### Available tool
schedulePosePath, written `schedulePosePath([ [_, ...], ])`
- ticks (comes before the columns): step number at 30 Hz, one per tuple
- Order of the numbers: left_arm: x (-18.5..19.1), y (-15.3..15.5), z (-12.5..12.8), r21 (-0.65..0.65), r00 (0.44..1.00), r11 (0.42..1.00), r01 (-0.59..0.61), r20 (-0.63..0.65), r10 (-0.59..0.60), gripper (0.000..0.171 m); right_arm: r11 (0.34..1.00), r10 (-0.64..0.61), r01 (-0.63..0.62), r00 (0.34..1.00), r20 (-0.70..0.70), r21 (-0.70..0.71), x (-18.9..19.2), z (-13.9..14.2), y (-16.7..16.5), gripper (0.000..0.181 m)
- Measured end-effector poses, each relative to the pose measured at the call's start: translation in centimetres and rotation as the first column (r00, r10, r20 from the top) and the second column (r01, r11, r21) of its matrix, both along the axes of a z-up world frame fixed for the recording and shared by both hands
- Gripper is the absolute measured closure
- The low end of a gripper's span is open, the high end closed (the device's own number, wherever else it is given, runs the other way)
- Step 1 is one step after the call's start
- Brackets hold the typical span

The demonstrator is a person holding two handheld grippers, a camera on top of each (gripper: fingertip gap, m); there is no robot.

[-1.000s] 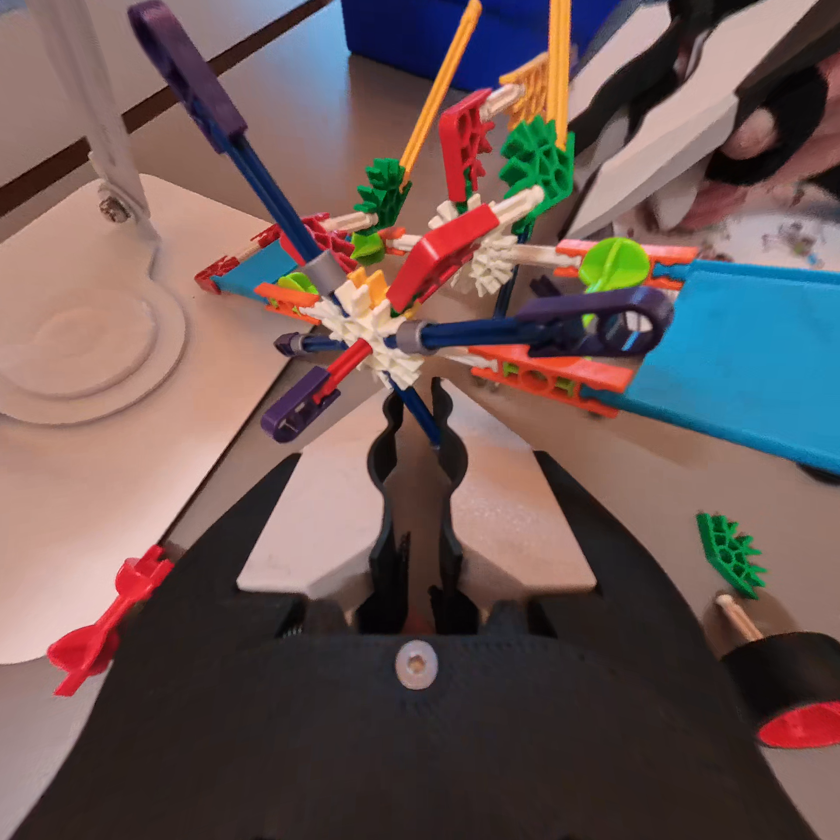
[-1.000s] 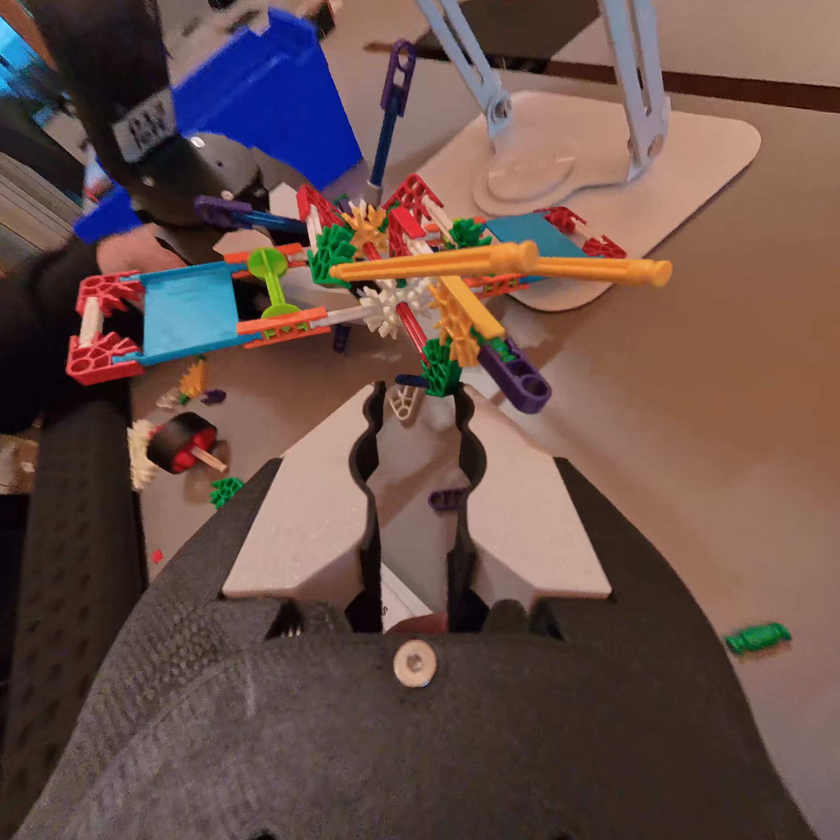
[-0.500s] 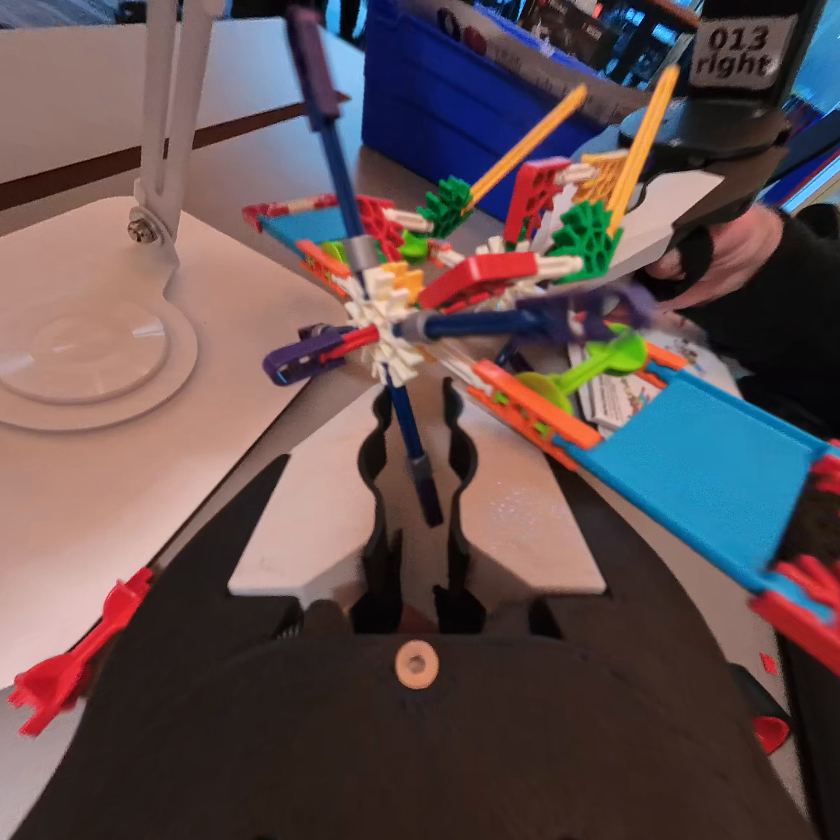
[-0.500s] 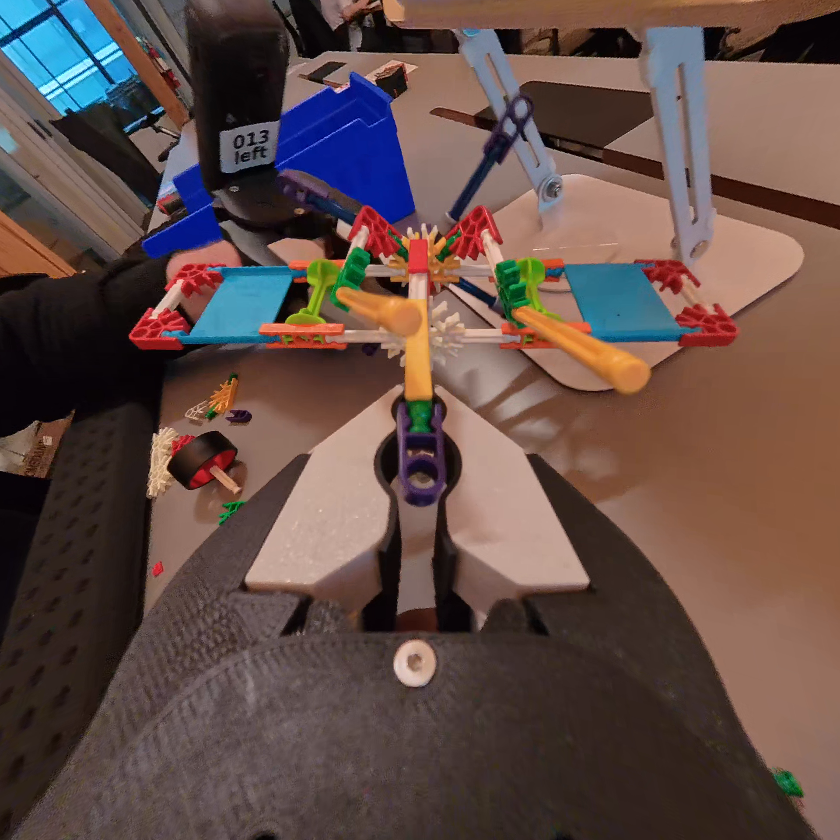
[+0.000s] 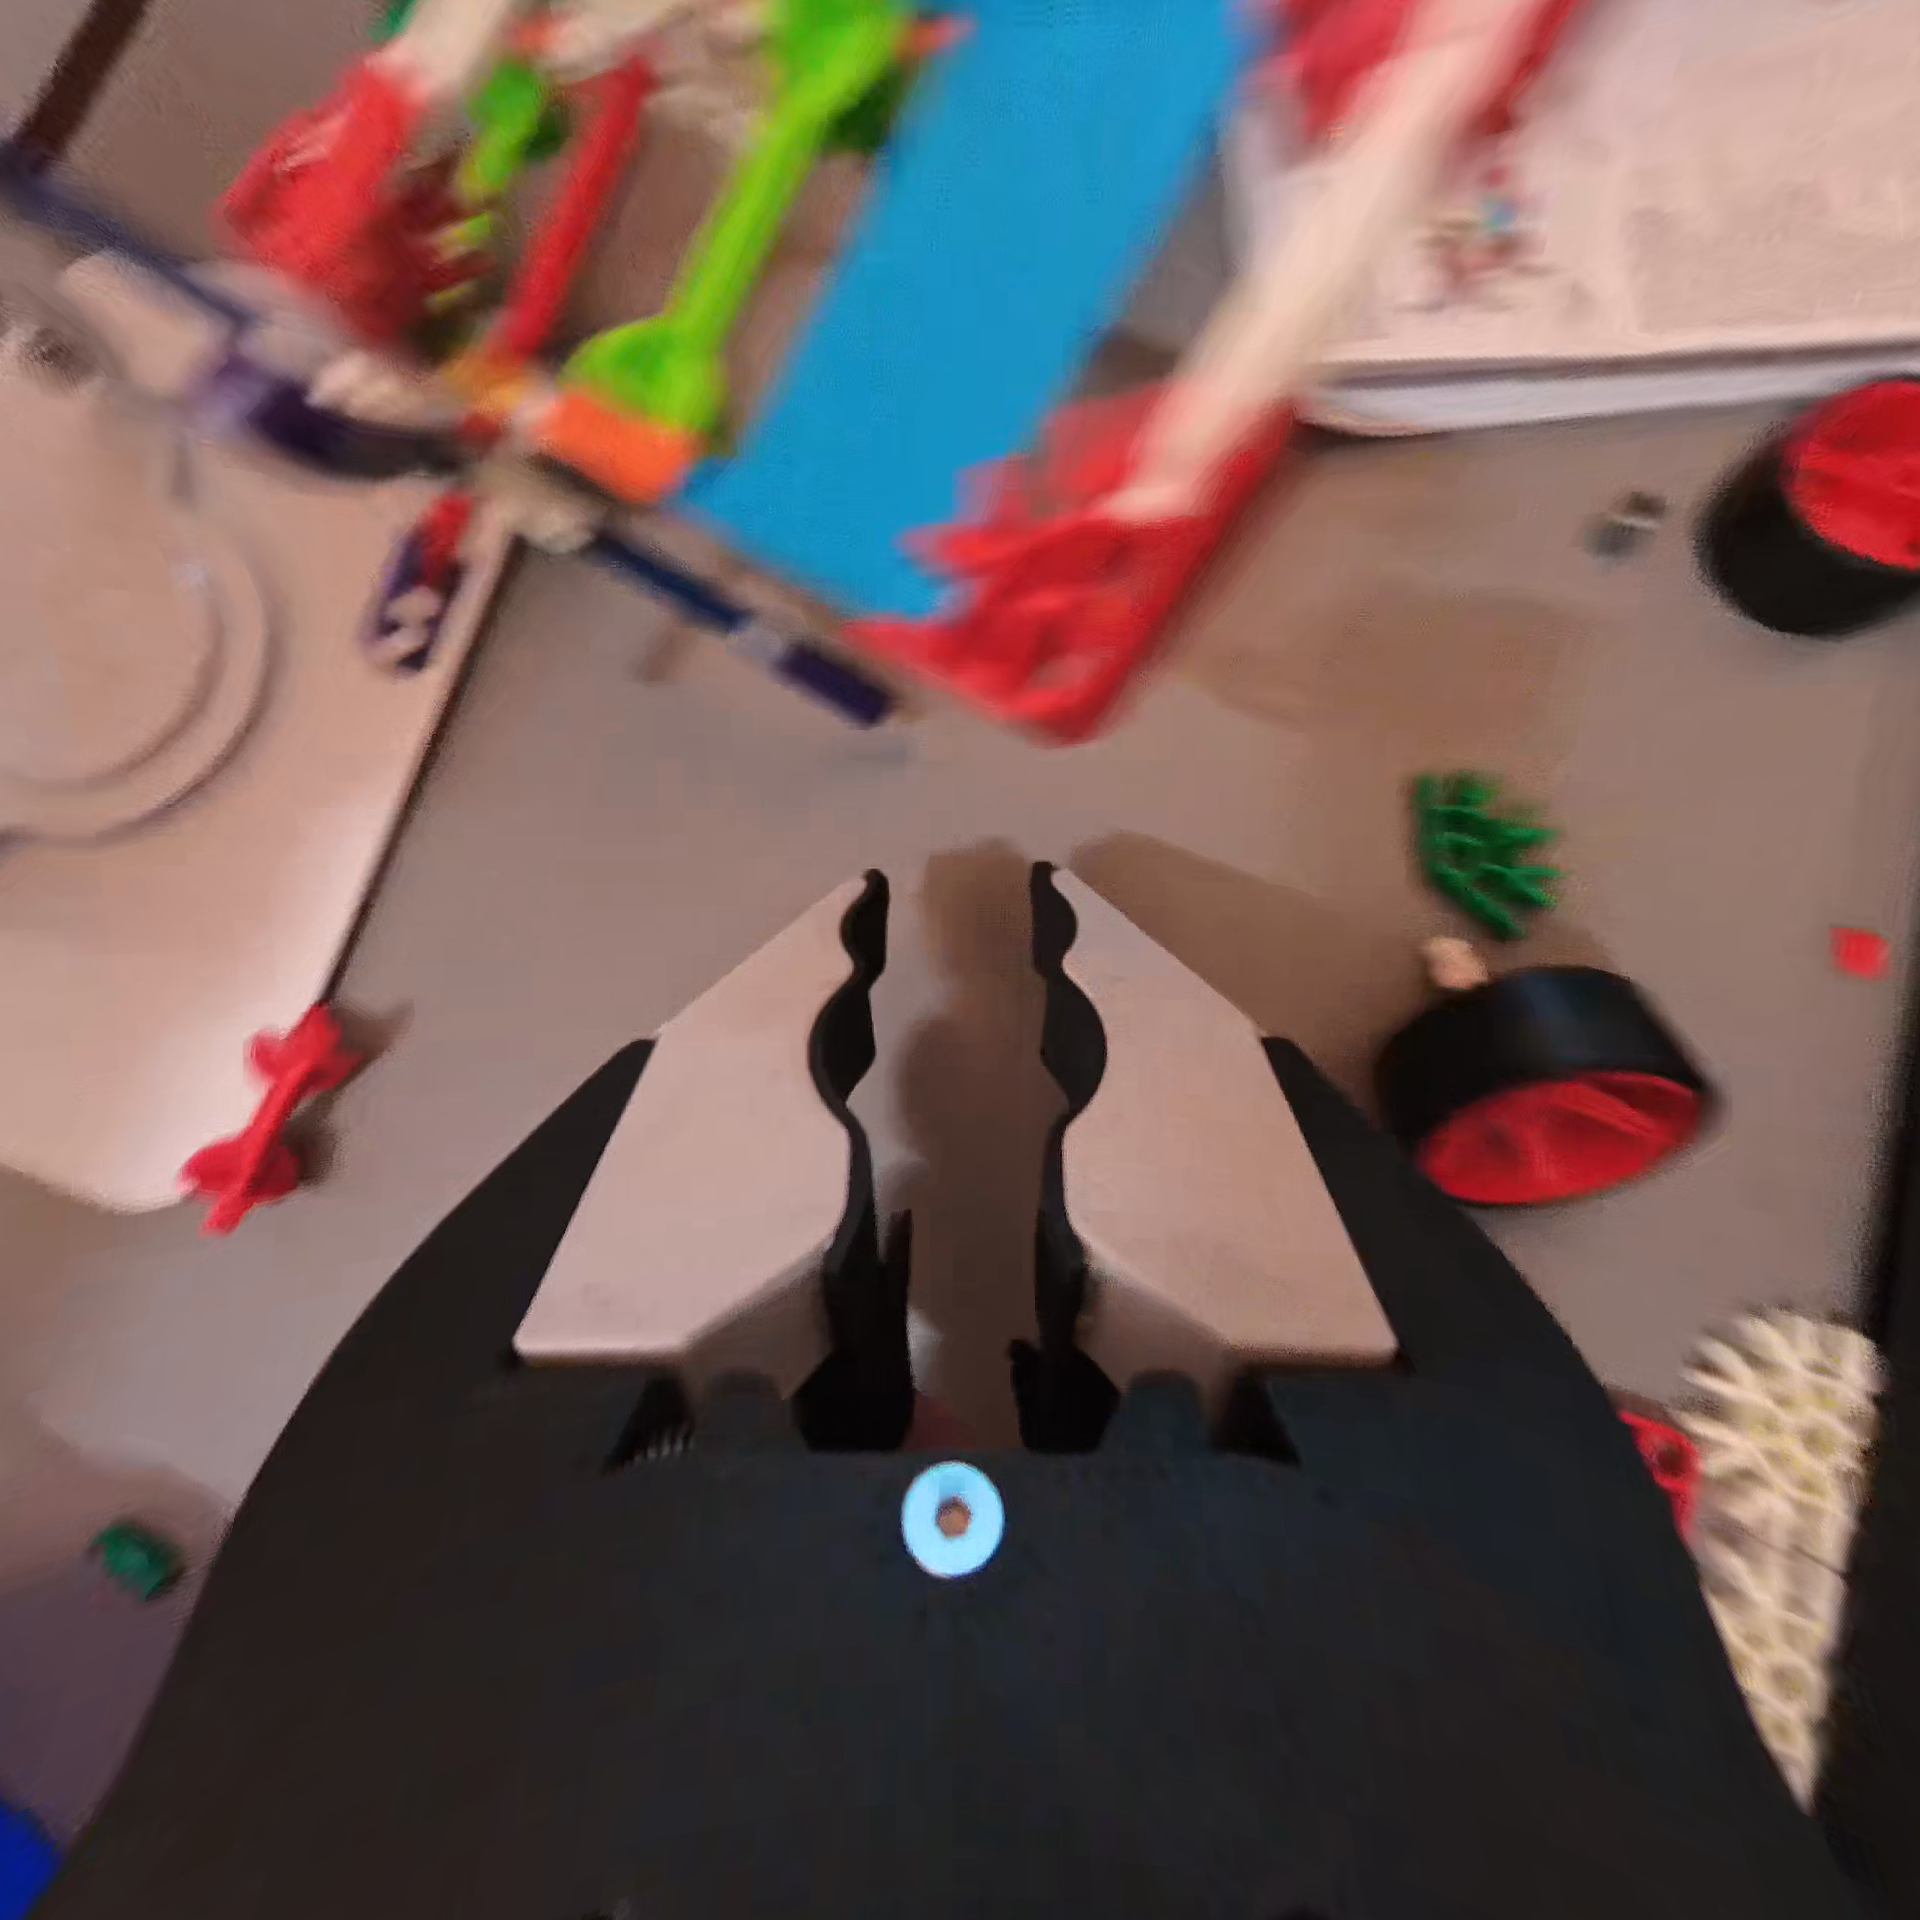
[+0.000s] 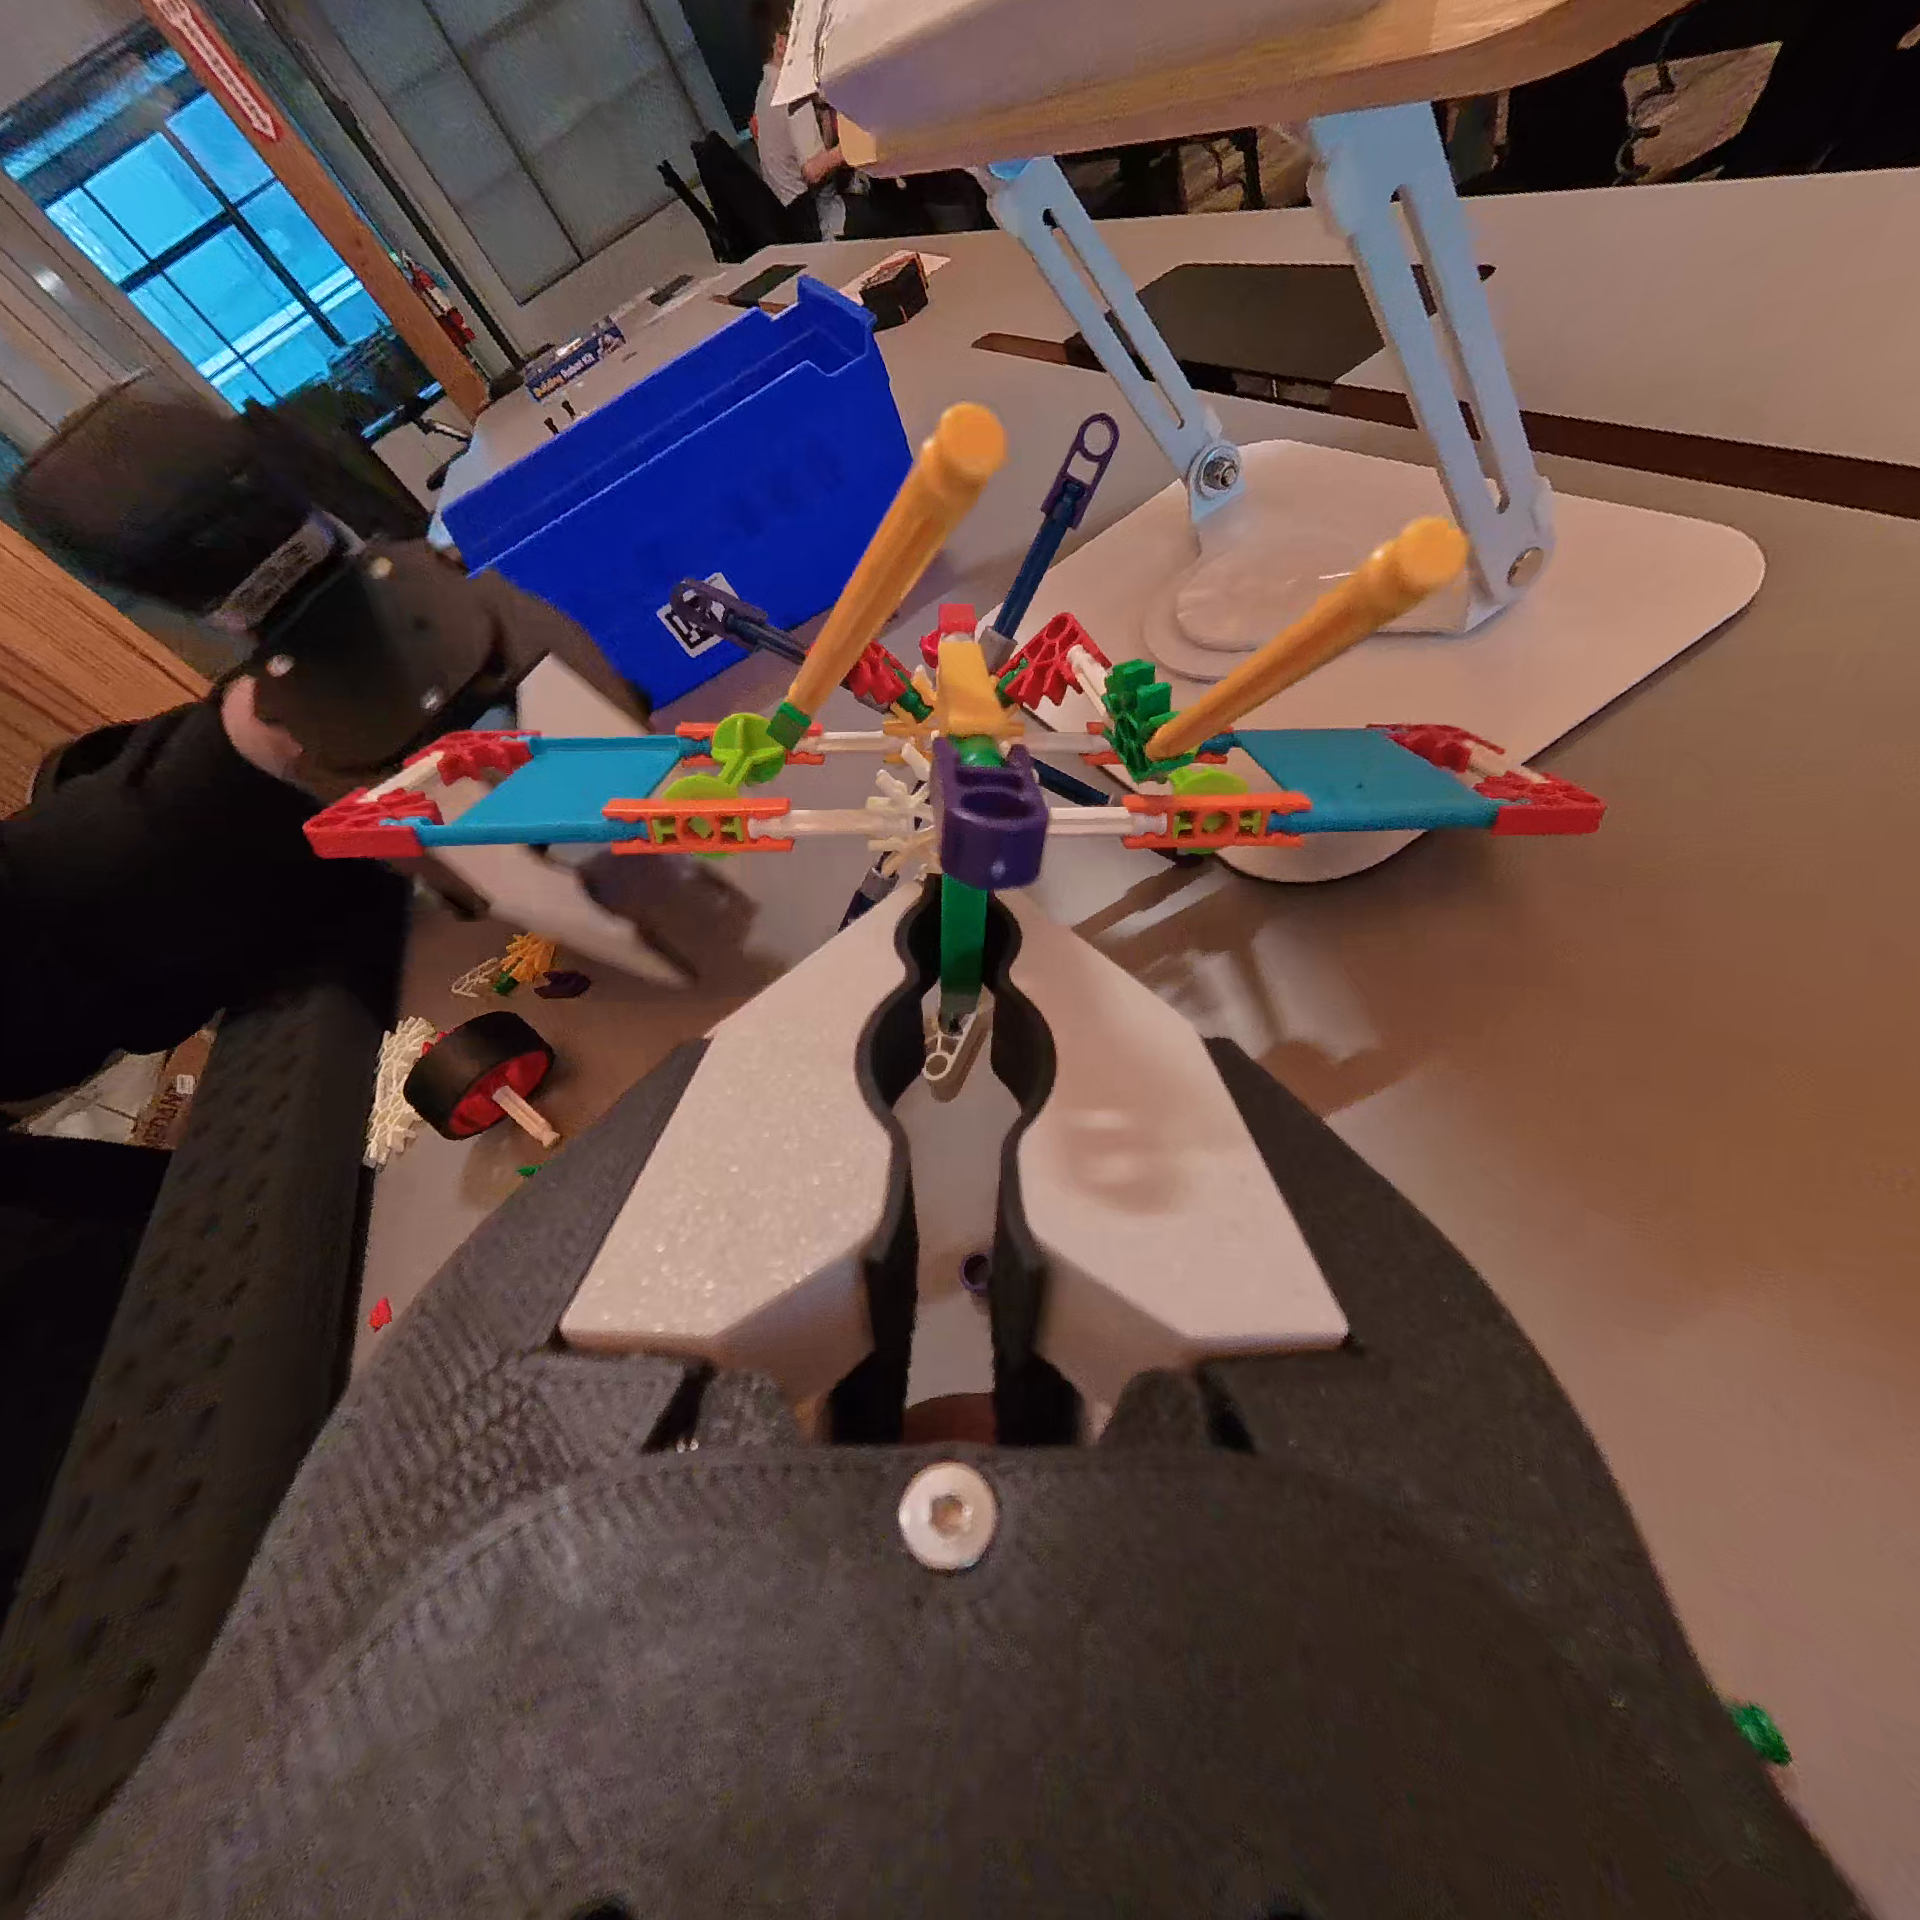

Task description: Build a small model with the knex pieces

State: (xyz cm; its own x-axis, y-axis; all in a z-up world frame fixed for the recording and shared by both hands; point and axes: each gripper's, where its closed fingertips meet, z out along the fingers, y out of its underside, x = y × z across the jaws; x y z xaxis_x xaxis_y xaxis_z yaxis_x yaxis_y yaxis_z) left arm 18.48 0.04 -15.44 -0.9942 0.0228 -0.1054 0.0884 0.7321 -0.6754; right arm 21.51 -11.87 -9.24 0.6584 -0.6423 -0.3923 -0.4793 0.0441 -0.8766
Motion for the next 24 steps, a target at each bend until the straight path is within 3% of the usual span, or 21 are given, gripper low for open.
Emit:
schedulePosePath([
  [4, -3.4, -2.0, 0.5, -0.037, 0.979, 0.989, 0.140, 0.155, -0.133, 0.144, 1.000, -0.013, 0.013, 1.000, 0.012, 0.009, 0.3, 0.2, 0.2, 0.179],
  [11, -3.1, -5.7, 0.1, -0.064, 0.964, 0.991, 0.118, 0.245, -0.099, 0.133, 0.997, -0.070, 0.069, 0.997, 0.041, 0.028, 1.0, 0.7, -0.2, 0.179],
  [13, -3.1, -5.7, -0.1, -0.044, 0.963, 0.991, 0.124, 0.245, -0.110, 0.134, 0.997, -0.076, 0.075, 0.996, 0.042, 0.035, 1.1, 0.8, -0.5, 0.179],
  [18, -5.3, -3.1, -1.4, 0.094, 0.973, 0.974, 0.205, 0.085, -0.213, 0.133, 0.997, -0.072, 0.070, 0.997, 0.041, 0.032, 1.0, 0.7, -0.5, 0.179],
  [21, -4.7, -1.6, -1.2, 0.158, 0.966, 0.965, 0.209, 0.122, -0.229, 0.138, 0.997, -0.067, 0.066, 0.997, 0.042, 0.027, 0.8, 0.7, -0.5, 0.179],
  [24, -4.5, -1.1, 0.2, 0.121, 0.971, 0.974, 0.193, 0.121, -0.207, 0.138, 0.998, -0.064, 0.063, 0.997, 0.043, 0.023, 0.7, 0.6, -0.5, 0.178],
])
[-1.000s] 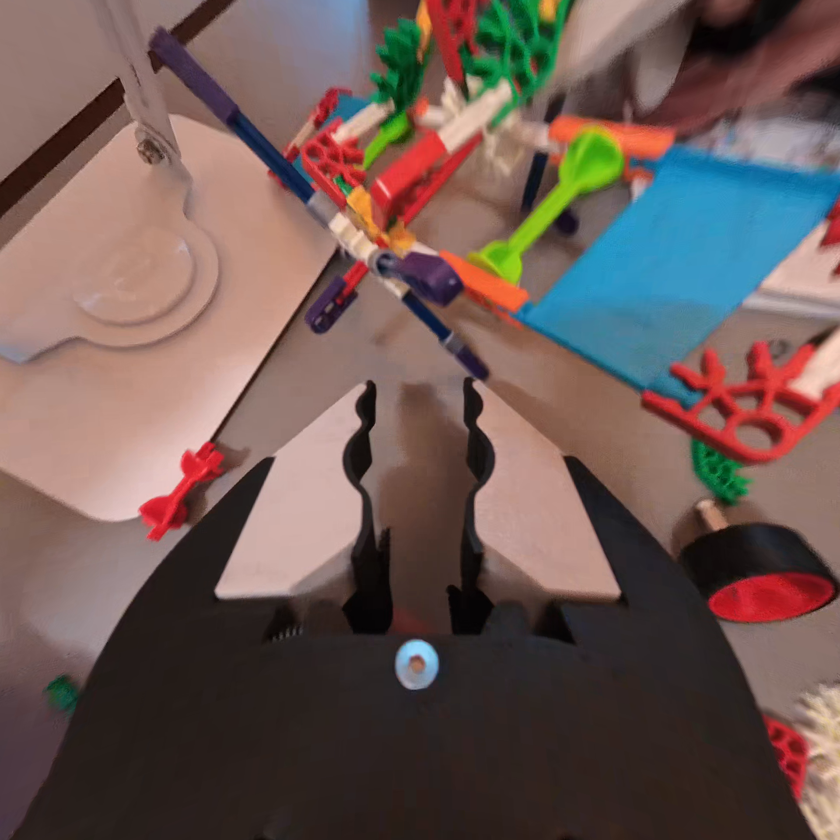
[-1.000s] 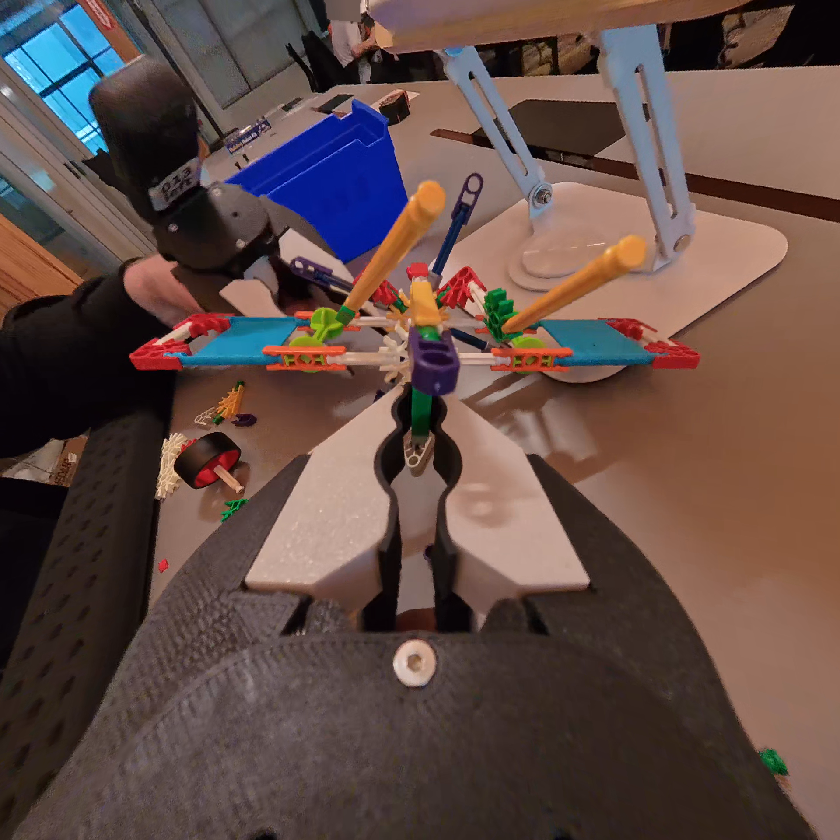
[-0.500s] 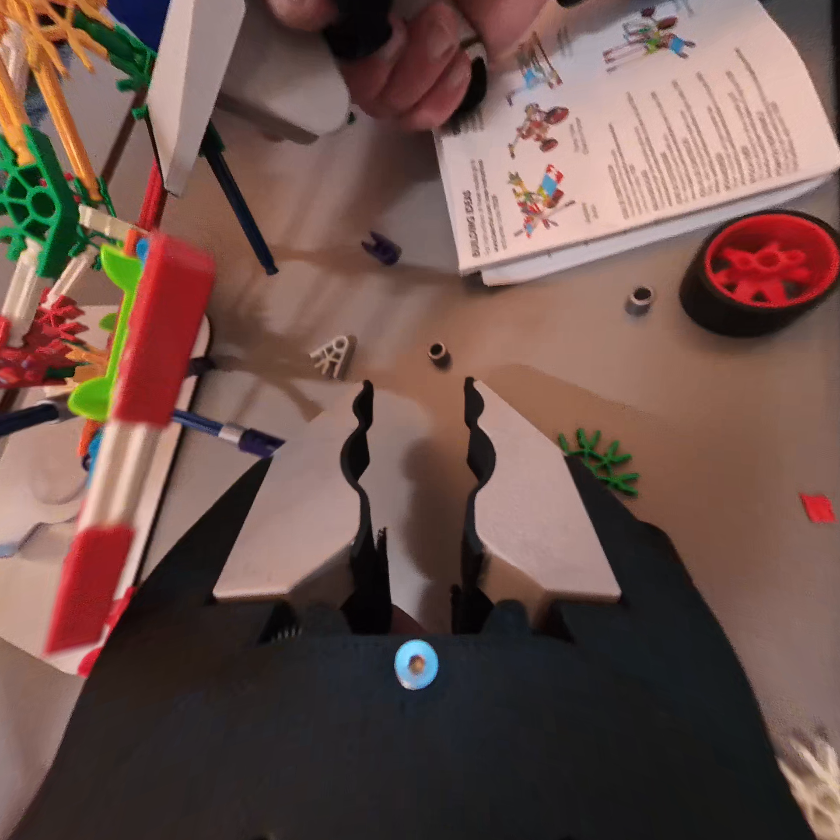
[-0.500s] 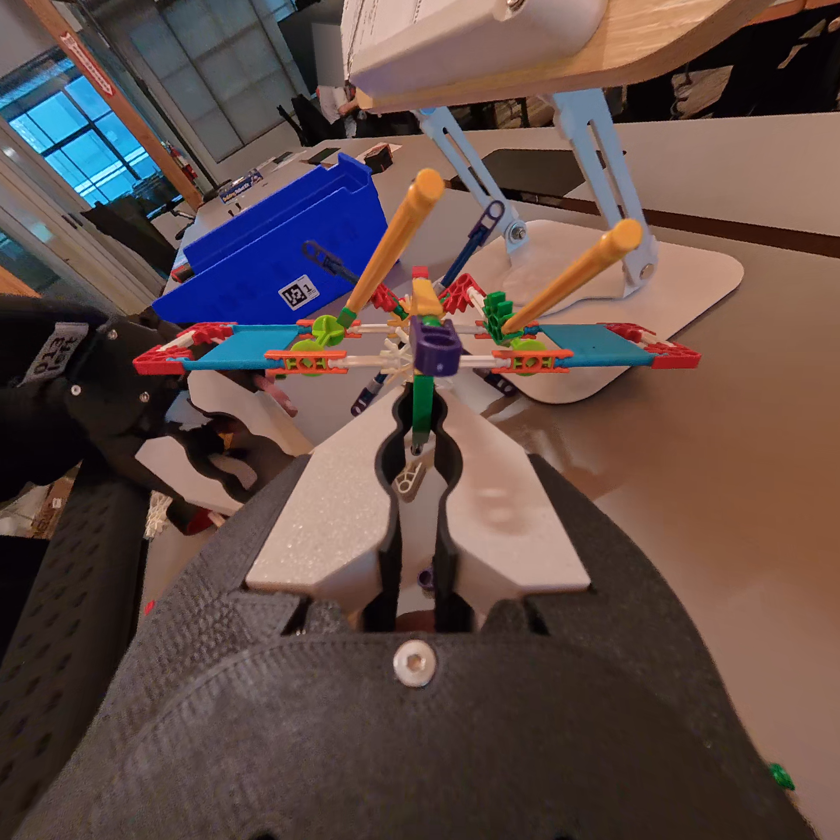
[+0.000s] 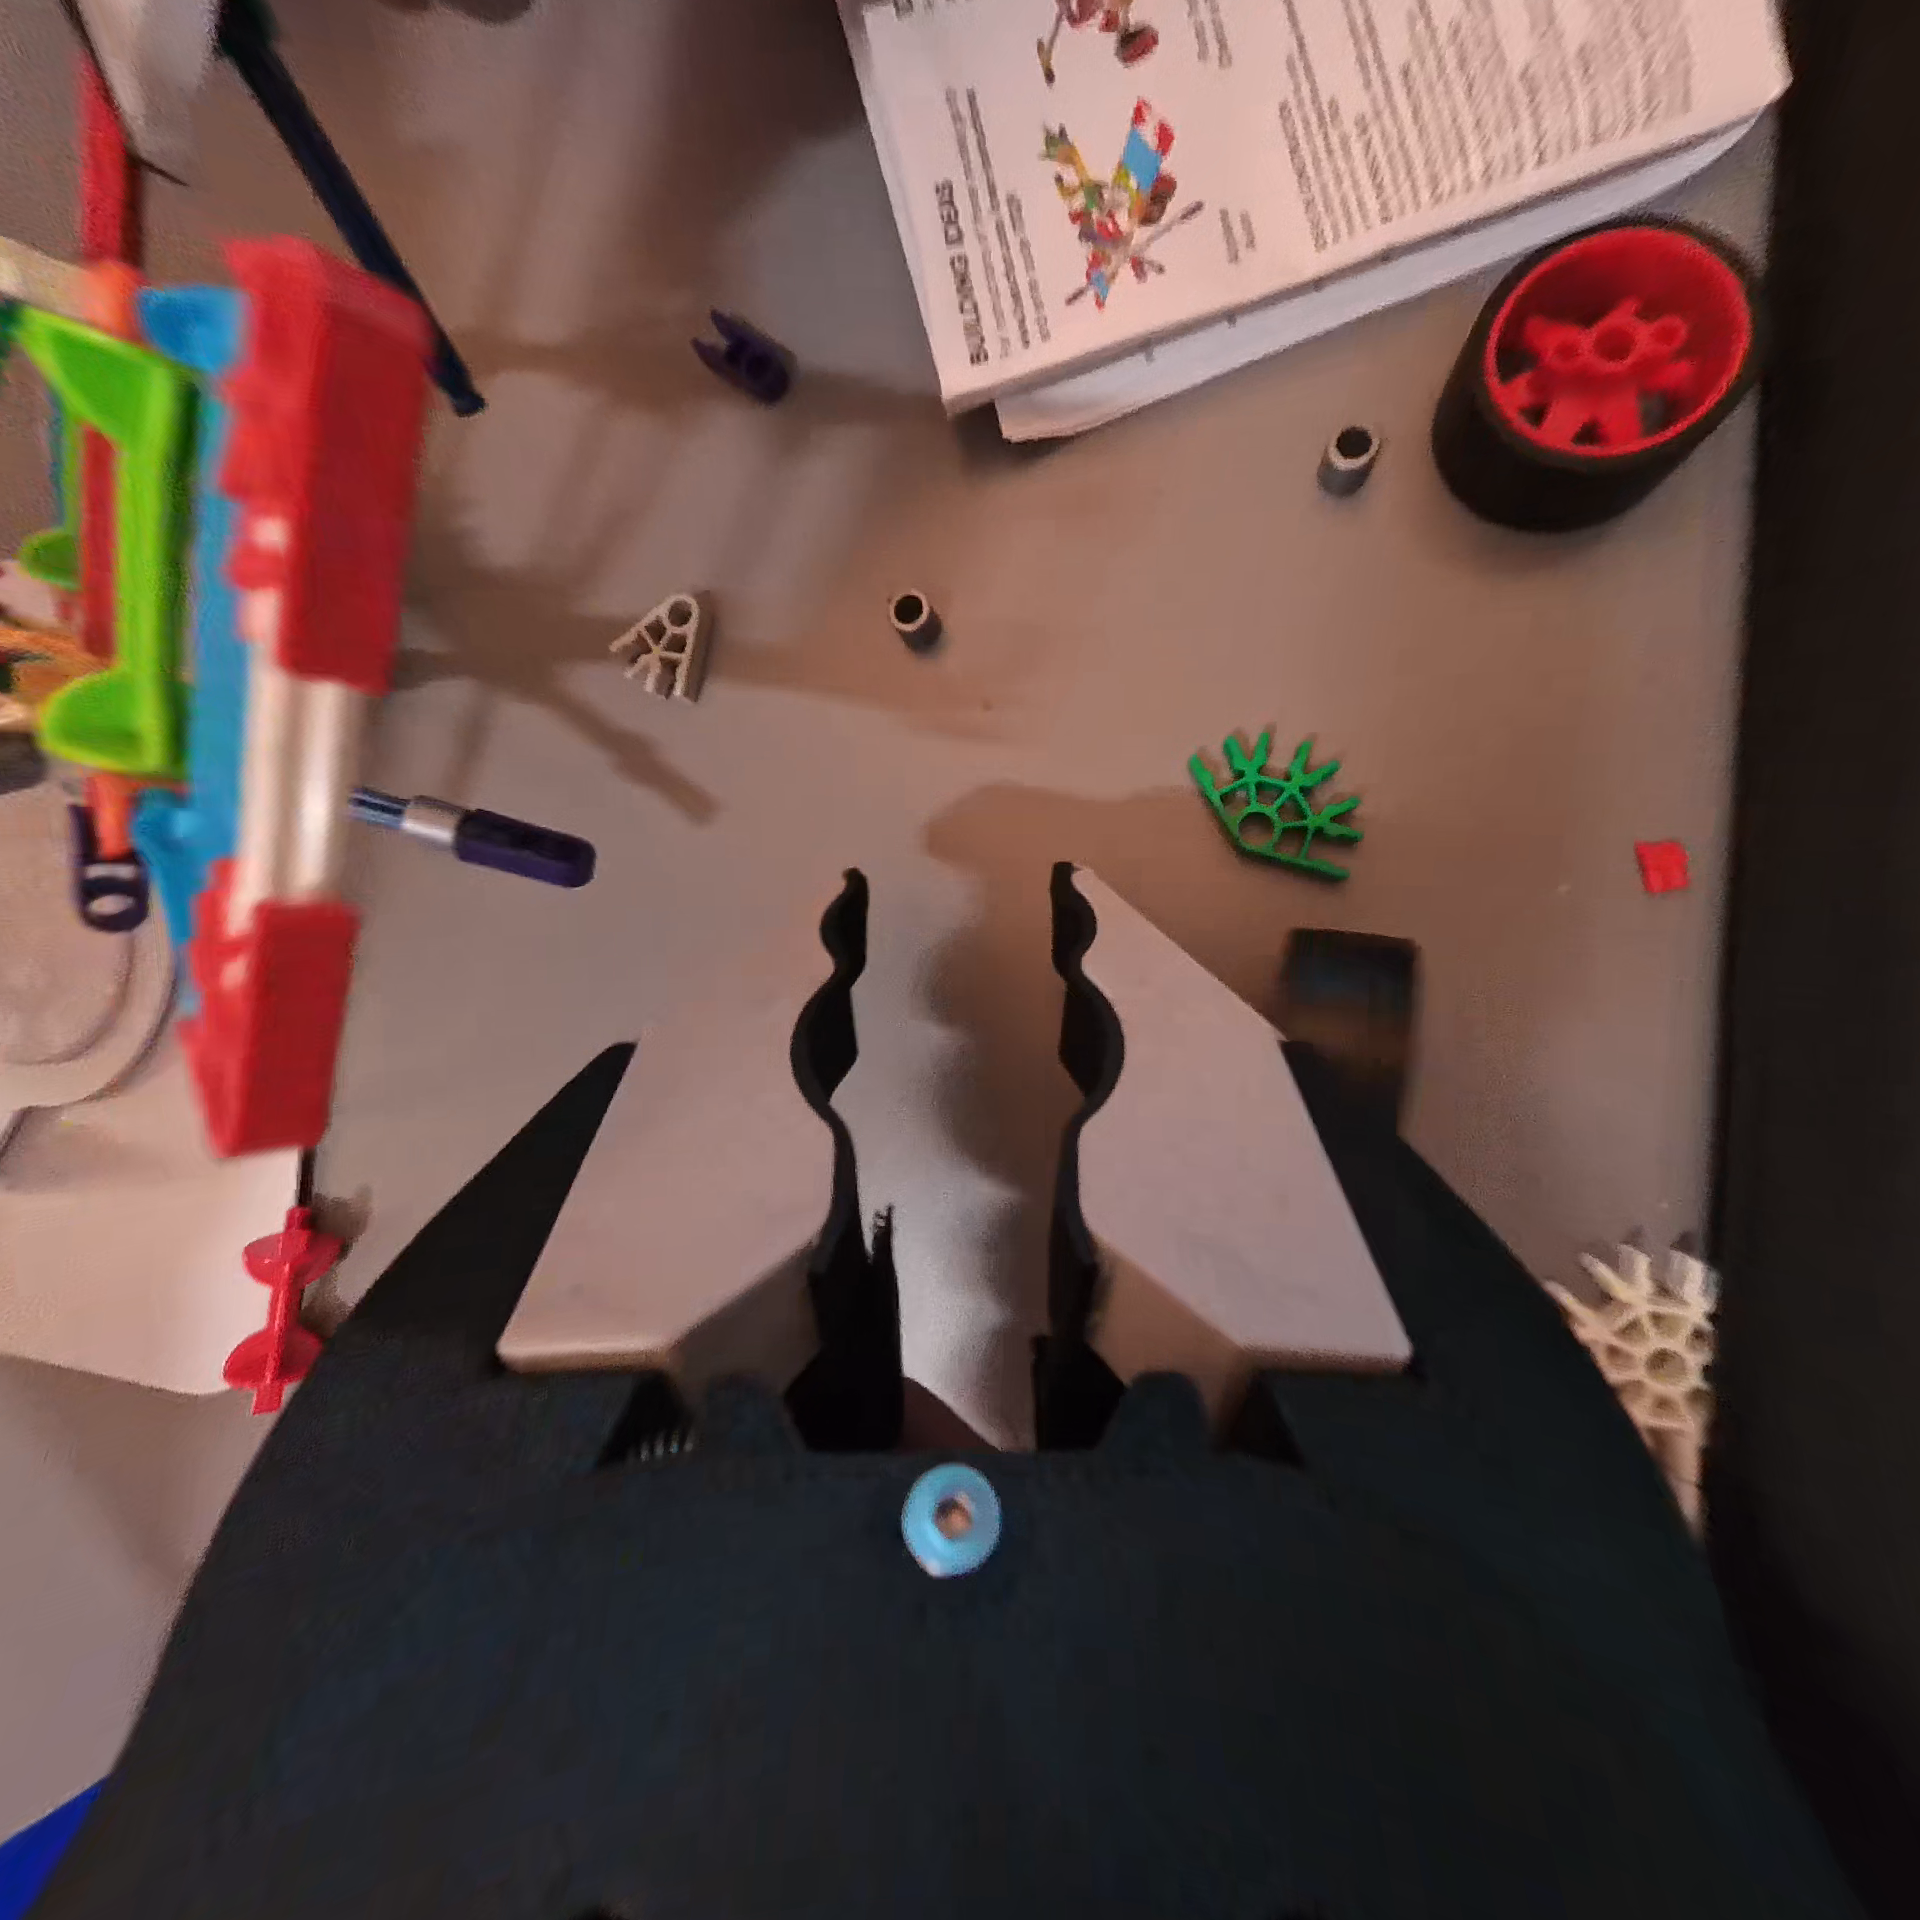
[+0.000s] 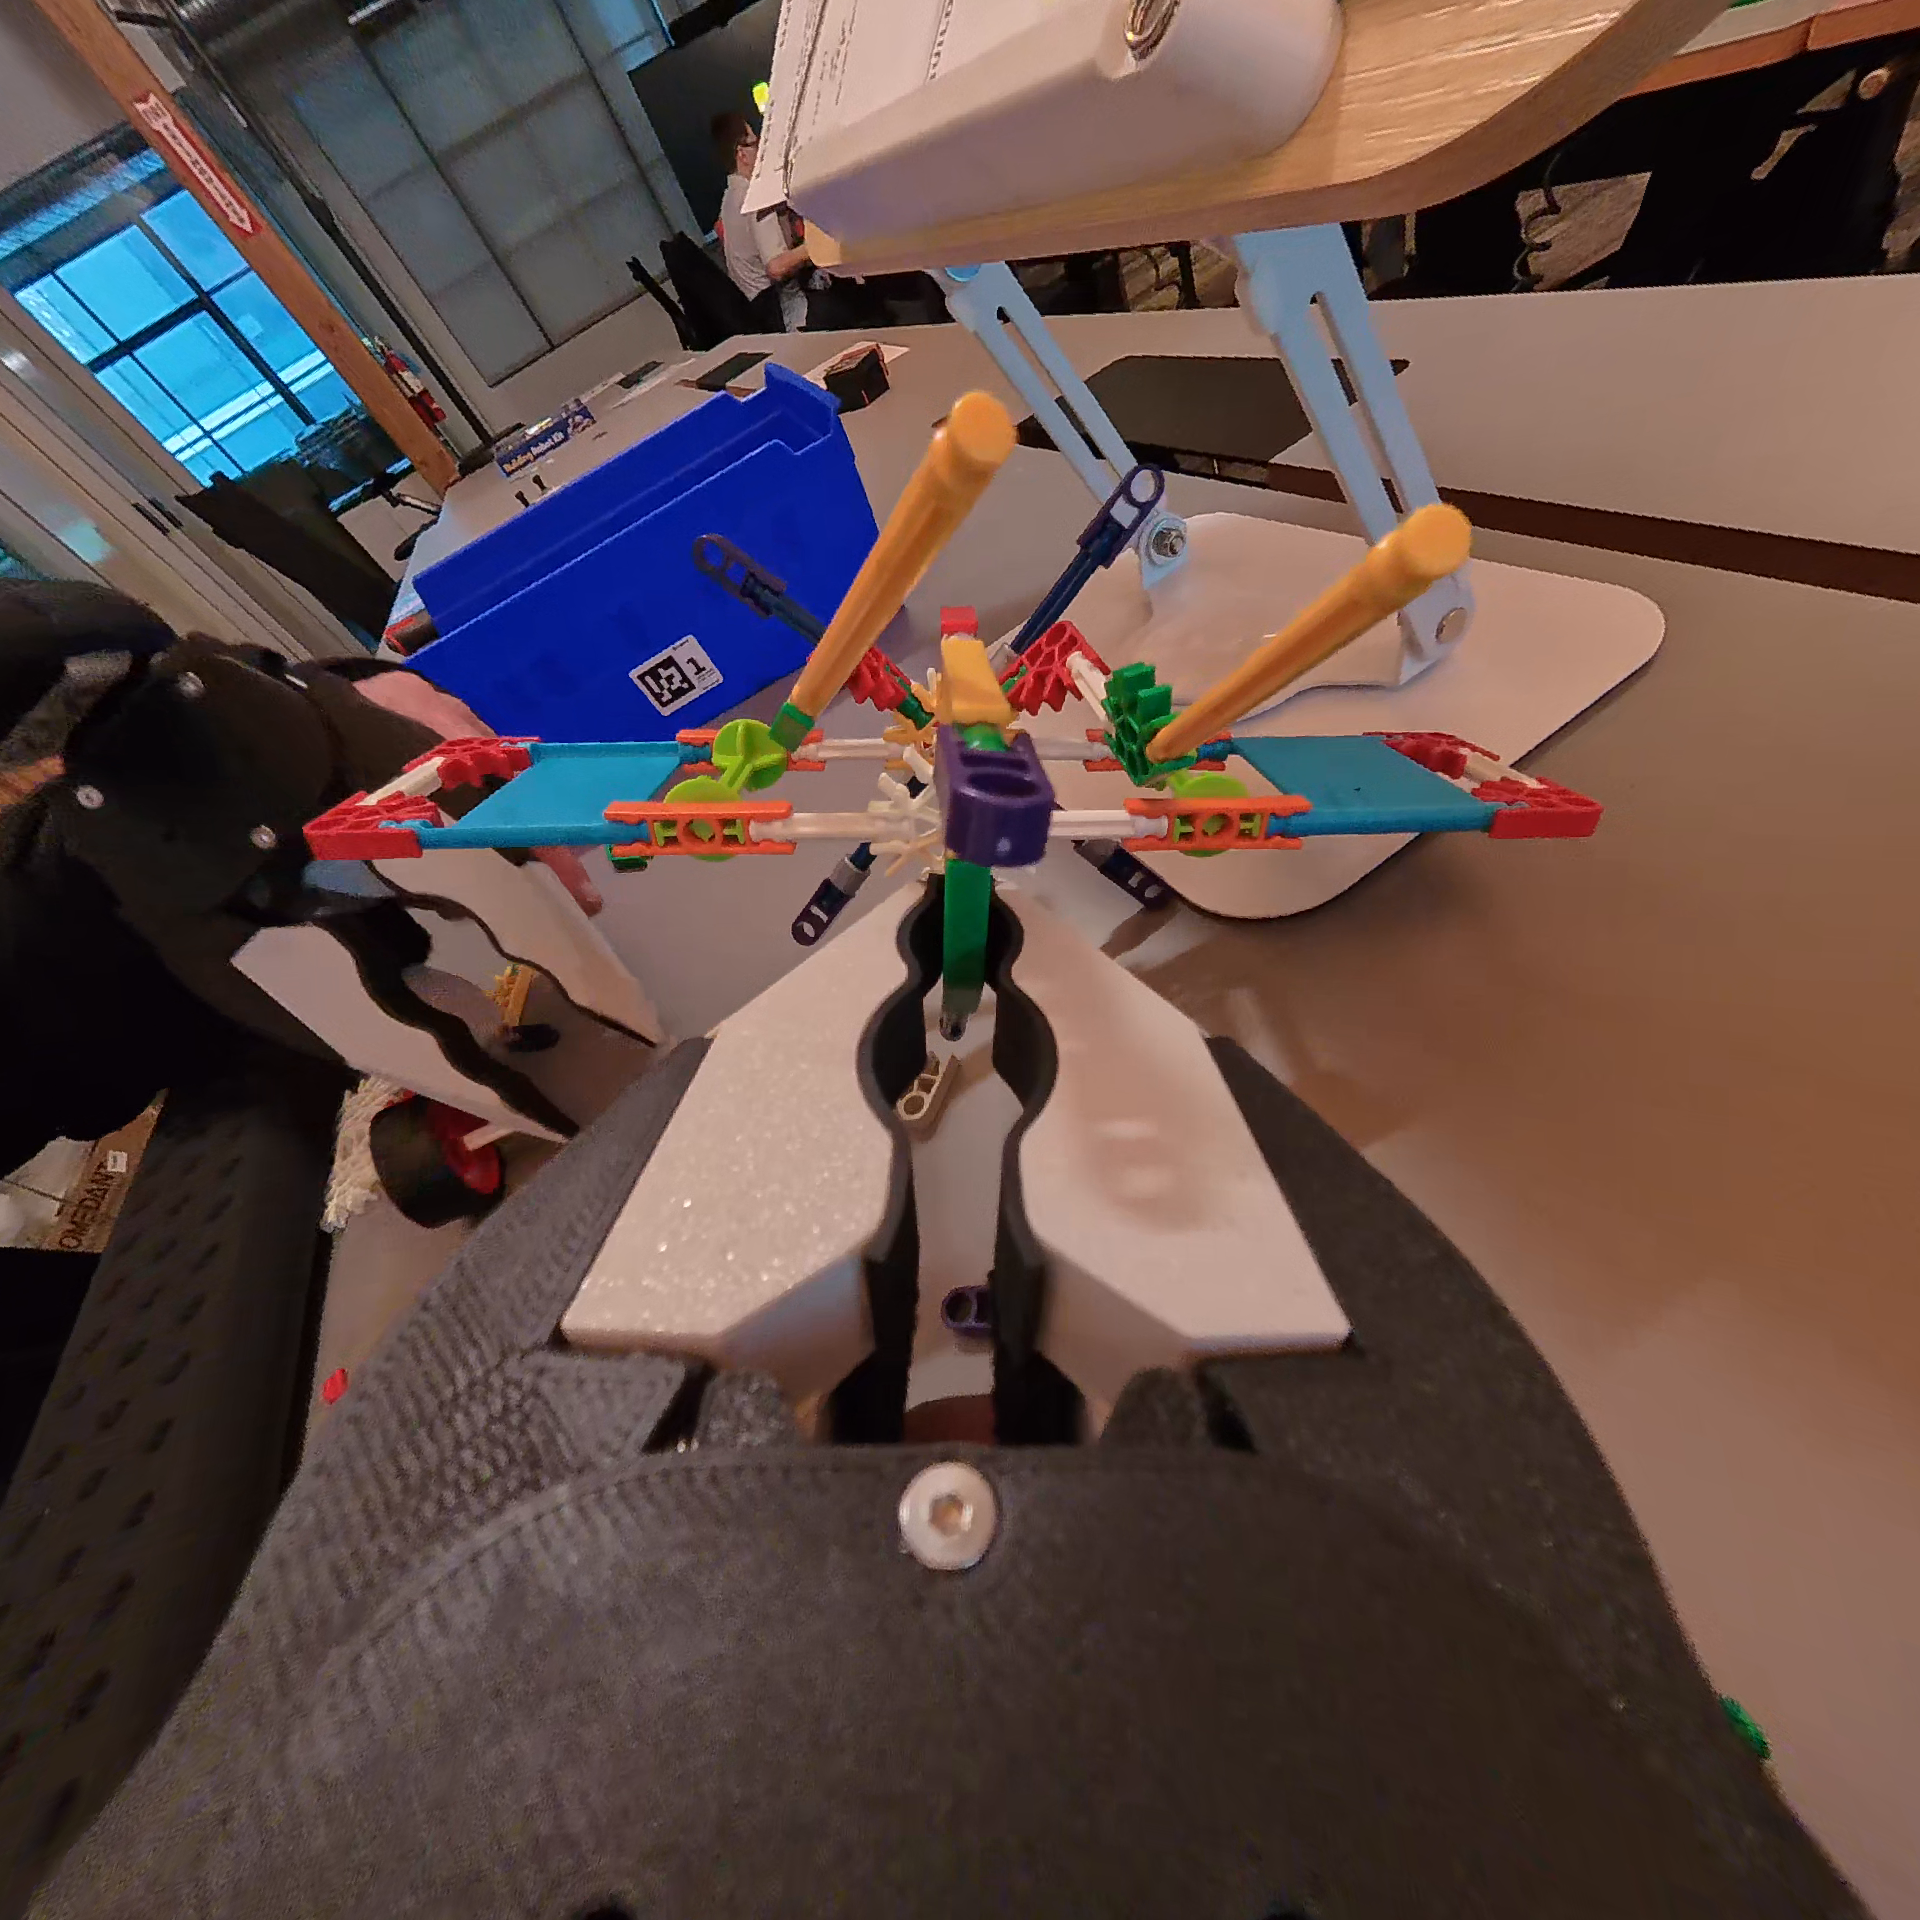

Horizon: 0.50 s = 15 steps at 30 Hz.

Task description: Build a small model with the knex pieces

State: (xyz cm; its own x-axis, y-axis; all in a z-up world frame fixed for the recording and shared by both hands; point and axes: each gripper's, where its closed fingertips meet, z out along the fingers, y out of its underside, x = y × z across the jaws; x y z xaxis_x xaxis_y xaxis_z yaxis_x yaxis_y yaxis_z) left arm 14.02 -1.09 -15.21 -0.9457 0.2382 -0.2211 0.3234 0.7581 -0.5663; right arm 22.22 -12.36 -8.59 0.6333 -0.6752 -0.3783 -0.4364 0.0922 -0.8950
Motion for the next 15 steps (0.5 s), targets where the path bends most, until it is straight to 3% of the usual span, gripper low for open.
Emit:
schedulePosePath([
  [5, -4.0, 0.3, 1.4, 0.005, 0.990, 0.997, 0.072, -0.118, -0.071, 0.132, 1.000, 0.006, -0.006, 1.000, 0.003, -0.007, -0.1, 0.0, 0.0, 0.179],
  [9, -6.0, -0.6, -0.4, 0.075, 0.991, 0.994, 0.080, -0.112, -0.072, 0.128, 1.000, 0.011, -0.011, 1.000, 0.002, -0.006, -0.3, -0.1, 0.1, 0.179],
  [12, -5.6, -0.4, -2.0, 0.155, 0.998, 0.987, 0.047, -0.038, -0.042, 0.131, 1.000, 0.015, -0.015, 1.000, 0.001, -0.009, -0.5, -0.1, 0.1, 0.179],
  [15, -5.5, -0.3, -2.0, 0.168, 1.000, 0.985, 0.029, 0.008, -0.030, 0.148, 1.000, 0.019, -0.019, 1.000, 0.001, -0.007, -0.5, 0.0, 0.1, 0.179],
])
